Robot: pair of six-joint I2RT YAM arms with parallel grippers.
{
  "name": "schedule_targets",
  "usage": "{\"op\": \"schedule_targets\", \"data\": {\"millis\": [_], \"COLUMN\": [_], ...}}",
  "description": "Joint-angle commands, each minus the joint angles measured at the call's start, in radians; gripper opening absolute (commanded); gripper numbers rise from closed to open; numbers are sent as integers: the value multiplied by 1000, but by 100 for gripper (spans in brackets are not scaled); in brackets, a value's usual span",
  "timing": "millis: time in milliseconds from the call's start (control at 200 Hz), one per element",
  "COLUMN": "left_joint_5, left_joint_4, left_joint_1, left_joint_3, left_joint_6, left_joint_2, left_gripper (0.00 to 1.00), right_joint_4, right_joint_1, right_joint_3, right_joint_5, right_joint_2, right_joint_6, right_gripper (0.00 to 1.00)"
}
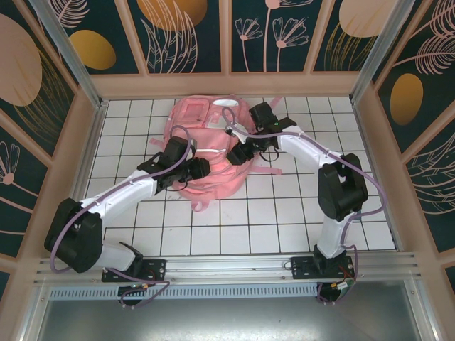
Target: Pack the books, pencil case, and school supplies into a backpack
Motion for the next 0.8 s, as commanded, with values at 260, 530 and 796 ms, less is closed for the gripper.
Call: {"op": "schedule_targets", "data": {"millis": [260, 530, 796], "left_joint_5": [-17, 0, 5], "left_joint_4": [44, 119, 164], "left_joint_1": [-7, -7, -7], "left_joint_3": [35, 63, 126], "left_joint_6": [0, -10, -12], "left_joint_2": [33, 86, 136], "left_gripper": [30, 18, 15], "right_joint_4": [31, 127, 193], "right_joint_1": [26, 119, 190], "right_joint_3": [-58, -196, -256], "right_joint_5": [84, 74, 114], "right_joint_2": [-62, -196, -219], "right_joint_6": [-26, 27, 143], "right_gripper": [13, 5, 6]}}
